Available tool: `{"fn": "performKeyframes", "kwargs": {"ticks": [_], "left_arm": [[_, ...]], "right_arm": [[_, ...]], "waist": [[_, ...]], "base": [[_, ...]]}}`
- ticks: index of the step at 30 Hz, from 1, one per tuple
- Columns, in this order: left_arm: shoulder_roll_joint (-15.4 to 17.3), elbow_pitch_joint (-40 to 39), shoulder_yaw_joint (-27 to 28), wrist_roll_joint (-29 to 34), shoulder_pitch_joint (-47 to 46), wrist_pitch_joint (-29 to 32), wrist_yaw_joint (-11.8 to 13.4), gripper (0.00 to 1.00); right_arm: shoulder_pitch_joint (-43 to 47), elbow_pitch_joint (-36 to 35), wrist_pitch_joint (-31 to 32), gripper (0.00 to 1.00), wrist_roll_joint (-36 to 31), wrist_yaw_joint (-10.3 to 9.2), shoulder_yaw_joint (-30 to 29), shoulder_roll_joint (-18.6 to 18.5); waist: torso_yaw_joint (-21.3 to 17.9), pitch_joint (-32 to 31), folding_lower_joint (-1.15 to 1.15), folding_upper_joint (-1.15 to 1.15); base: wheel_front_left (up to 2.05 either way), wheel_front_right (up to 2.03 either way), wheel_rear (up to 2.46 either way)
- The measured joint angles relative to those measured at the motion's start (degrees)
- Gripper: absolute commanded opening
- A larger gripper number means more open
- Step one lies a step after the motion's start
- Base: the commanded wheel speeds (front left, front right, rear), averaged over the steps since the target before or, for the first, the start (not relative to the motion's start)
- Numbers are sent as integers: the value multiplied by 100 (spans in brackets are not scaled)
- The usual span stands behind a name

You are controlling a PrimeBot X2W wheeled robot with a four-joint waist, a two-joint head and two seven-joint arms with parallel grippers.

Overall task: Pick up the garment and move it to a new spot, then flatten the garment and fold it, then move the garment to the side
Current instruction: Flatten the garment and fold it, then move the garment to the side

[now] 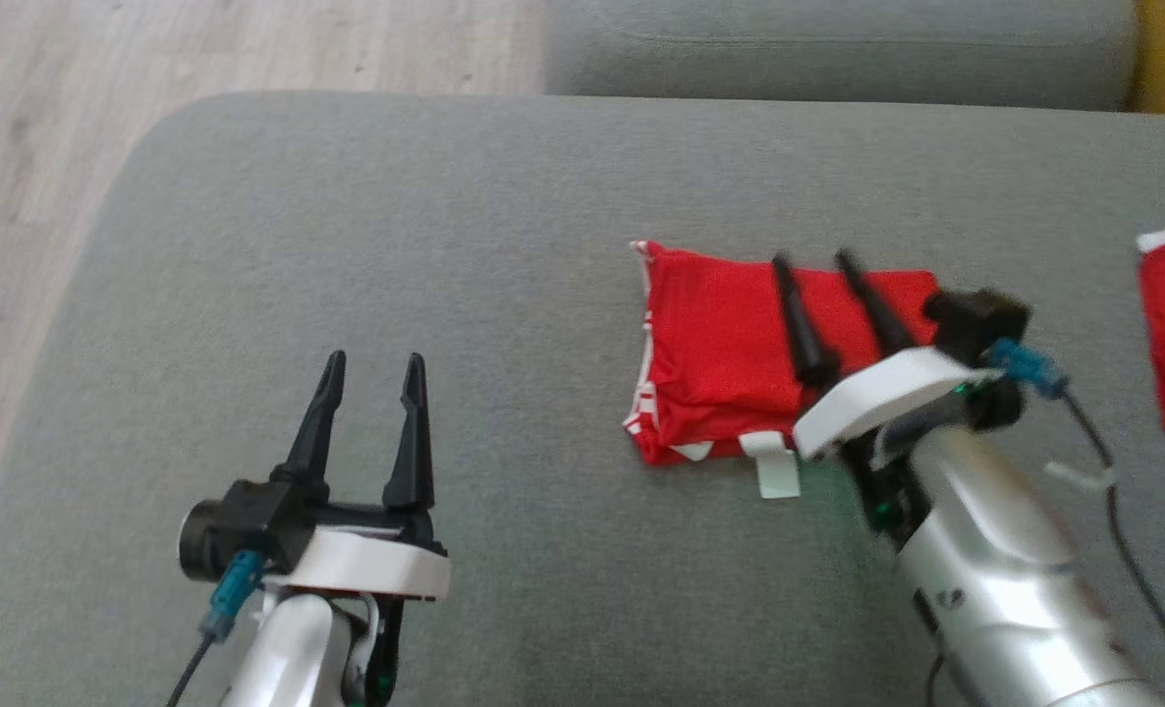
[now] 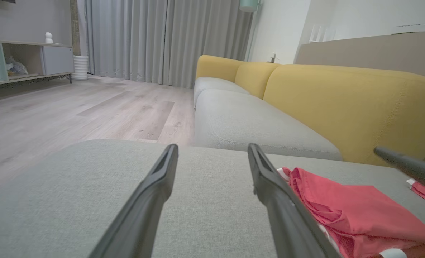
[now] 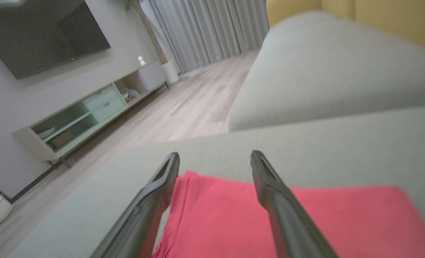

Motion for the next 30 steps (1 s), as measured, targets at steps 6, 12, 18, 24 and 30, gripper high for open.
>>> {"fn": "performKeyframes", "kwargs": {"ticks": [6,12,18,24,30], "left_arm": [[0,-80,151,62,9,0,-2,100],[1,-91,153,48,203,0,47,100],[3,19,221,54,458,0,46,100],[4,22,276,98,591,0,38,100],[5,26,189,97,576,0,25,100]], "right_arm": [[443,-1222,-18,100,-1946,0,-1562,-3],[1800,-2105,-18,100,-2547,0,-2394,26],[2420,-2762,-18,100,-2694,0,-2739,76],[2734,-2825,-18,100,-2659,0,-2885,93],[2701,-2822,-18,100,-2661,0,-2885,93]], "waist": [[-351,-104,0,0],[-609,-242,0,0],[-716,-320,-1,0],[-729,-306,-1,0],[-662,-218,0,0]], "base": [[0,0,0],[0,0,0],[0,0,0],[0,0,0],[0,0,0]]}}
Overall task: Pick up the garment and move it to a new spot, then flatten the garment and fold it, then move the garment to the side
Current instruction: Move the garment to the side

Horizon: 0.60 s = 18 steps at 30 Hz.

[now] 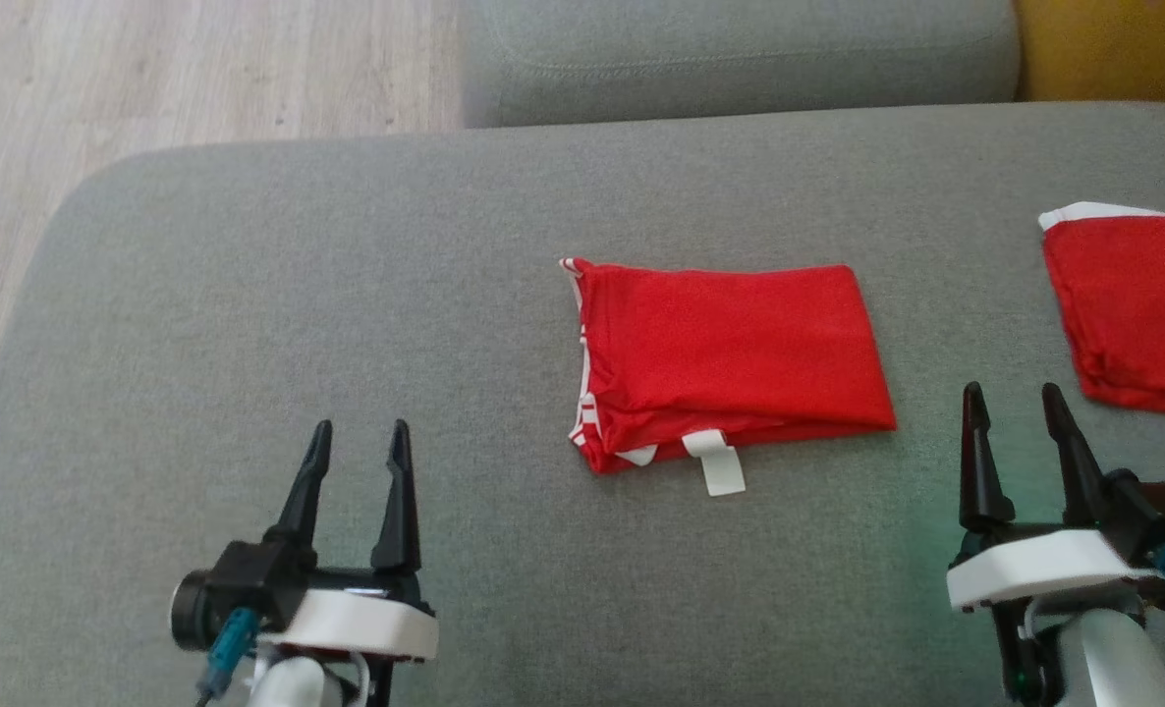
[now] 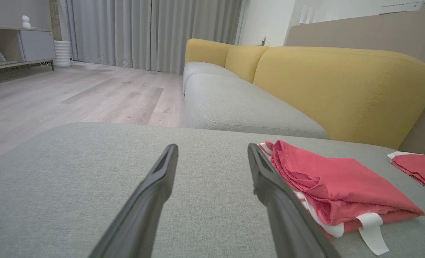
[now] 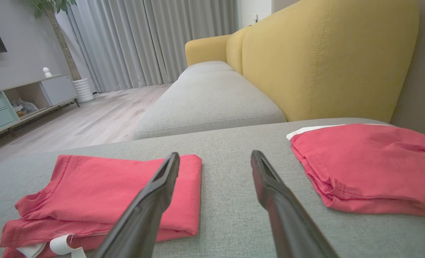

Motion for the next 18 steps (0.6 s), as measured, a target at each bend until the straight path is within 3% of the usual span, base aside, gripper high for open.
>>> {"fn": "performKeyframes", "kwargs": {"ticks": [9,13,15,18], "left_arm": [[-1,-3,-229,-2,-319,0,-31,100],[-4,-3,-390,-52,-537,0,-27,100],[-4,-5,-442,-109,-625,0,-16,100],[-4,-5,-528,-162,-719,0,26,100]], "right_arm": [[-697,650,271,100,-55,0,45,0],[-1349,1265,693,100,-34,0,12,-3],[-1622,1640,914,100,301,0,8,-4],[-1940,2202,1191,100,144,0,-162,-4]], "waist": [[203,367,1,0],[375,599,1,0],[476,707,1,0],[625,860,2,0]], "base": [[0,0,0],[0,0,0],[0,0,0],[0,0,0]]}}
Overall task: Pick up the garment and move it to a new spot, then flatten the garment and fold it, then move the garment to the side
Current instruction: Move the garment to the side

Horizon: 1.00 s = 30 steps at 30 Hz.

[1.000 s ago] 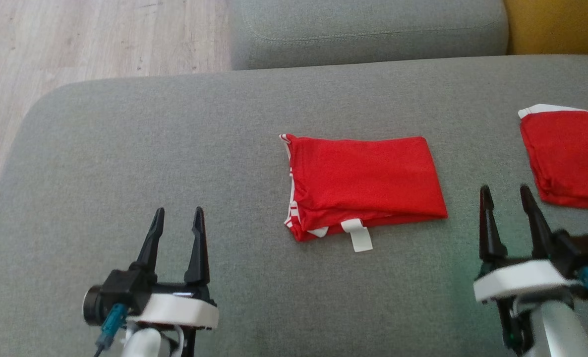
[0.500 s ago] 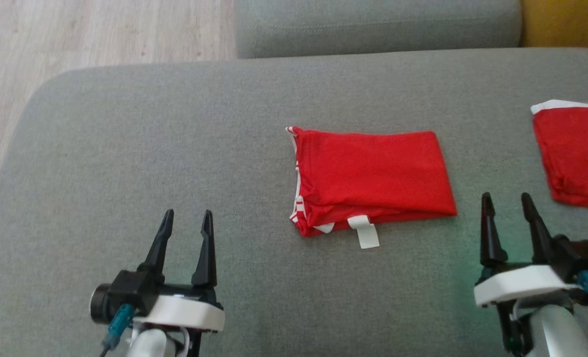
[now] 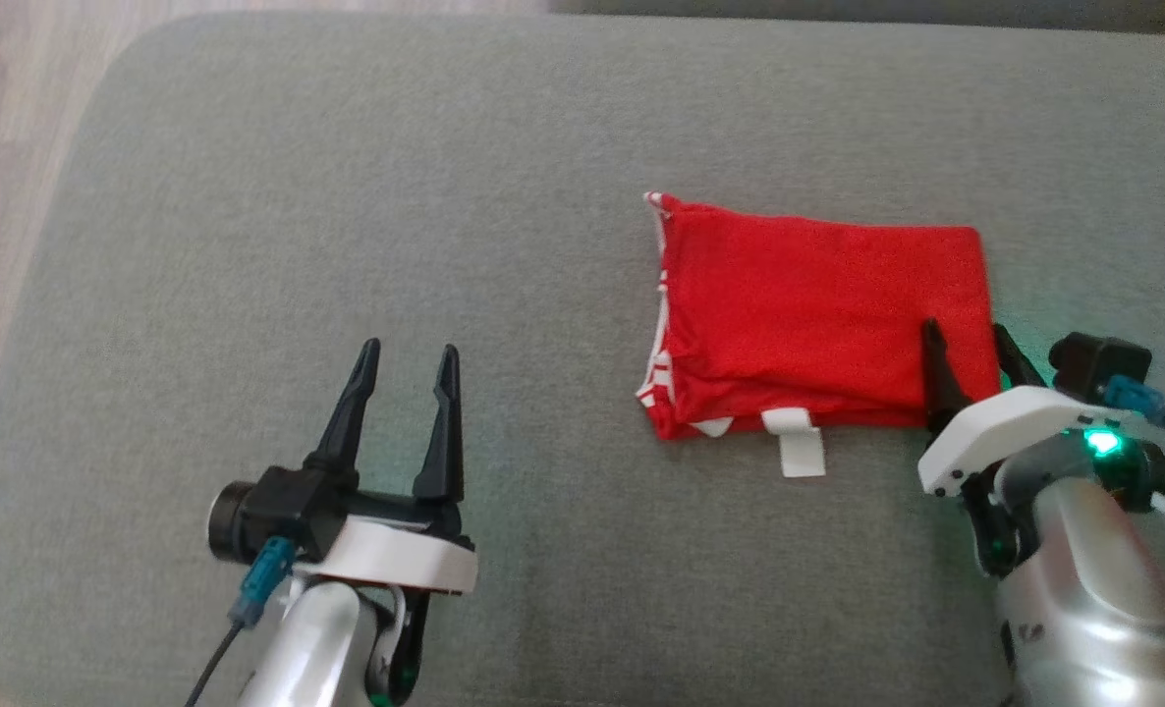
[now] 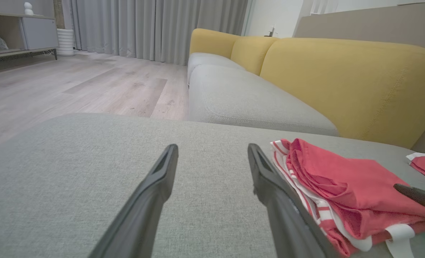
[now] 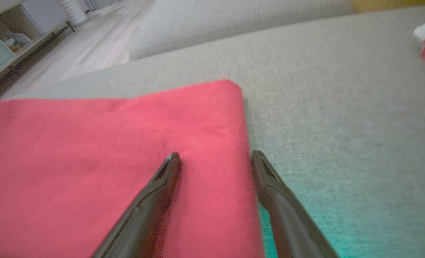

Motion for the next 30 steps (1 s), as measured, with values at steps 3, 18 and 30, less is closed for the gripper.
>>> {"fn": "performKeyframes", "kwargs": {"ticks": [3,18,30], "left_arm": [[-1,-1,-78,-14,-58,0,30,100],[-2,26,-73,-58,-127,0,97,100],[-2,71,-99,66,-50,0,40,100]], "right_arm": [[-248,378,107,100,-103,0,-235,-8],[-764,1306,-263,0,-220,0,294,-133],[-776,988,-552,0,-1038,0,1391,-408]], "waist": [[141,125,-1,0],[125,25,-1,0],[-542,-397,-2,0]], "base": [[0,0,0],[0,0,0],[0,0,0]]}}
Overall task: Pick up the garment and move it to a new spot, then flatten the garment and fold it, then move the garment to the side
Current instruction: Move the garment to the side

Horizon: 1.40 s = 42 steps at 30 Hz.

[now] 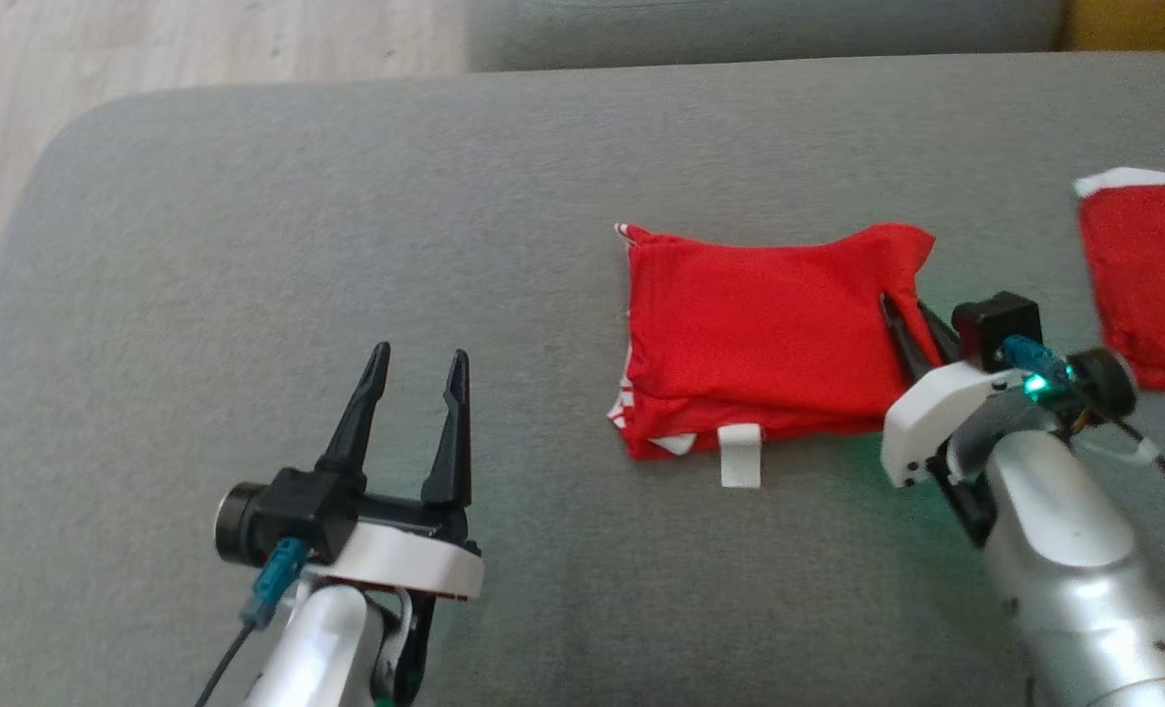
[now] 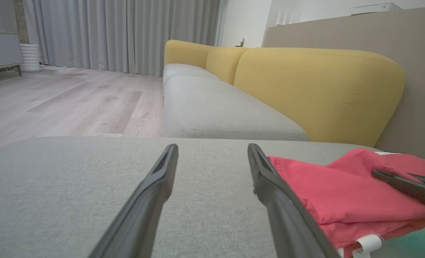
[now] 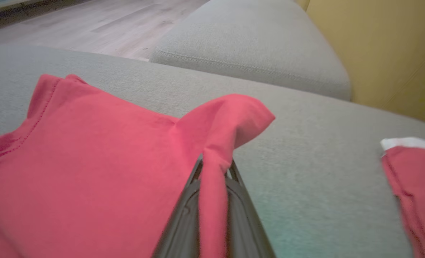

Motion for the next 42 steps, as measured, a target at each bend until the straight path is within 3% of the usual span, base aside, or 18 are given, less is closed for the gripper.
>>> {"fn": "performKeyframes", "kwargs": {"ticks": [4,8,12,18,22,27,33,34,35,42], "left_arm": [[1,66,-26,125,60,0,-101,100],[1,42,-74,155,-12,0,-101,100],[0,-55,-113,154,-270,0,-100,100],[-3,-60,-97,211,-487,-1,-143,100],[-8,-48,-4,211,-614,-1,-179,100],[-13,-130,277,84,-648,-1,-94,100],[-14,-148,586,212,-573,-1,-181,100],[-14,-148,643,234,-521,-1,-201,100],[-14,-148,666,258,-489,-1,-203,100],[-13,-163,720,196,-404,-1,-238,100]], "right_arm": [[-44,-286,225,0,-160,0,630,-488],[-162,-639,460,0,-100,0,887,-1165],[-497,-821,603,0,-2,0,858,-1907],[-1017,-649,705,0,-76,0,385,-2681],[-1180,-310,702,0,-182,0,-46,-2998],[-1301,-23,695,0,-363,0,-486,-3069],[-1327,264,641,0,-552,0,-928,-3045],[-1333,343,641,44,-603,0,-1090,-3008],[-1333,372,637,100,-648,0,-1143,-2986],[-1328,352,414,100,-832,0,-1474,-2700]], "waist": [[-273,-77,-1,0],[-459,22,-1,0],[-518,306,0,0],[-530,793,1,0],[-459,1066,1,0],[-363,1205,2,0],[-322,1193,0,0],[-321,1155,1,0],[-323,1131,0,0],[-322,816,0,0]], "base": [[0,0,0],[0,0,0],[0,0,0],[0,0,0],[0,0,0],[0,0,0],[0,0,0],[0,0,0],[0,0,0],[0,0,0]]}}
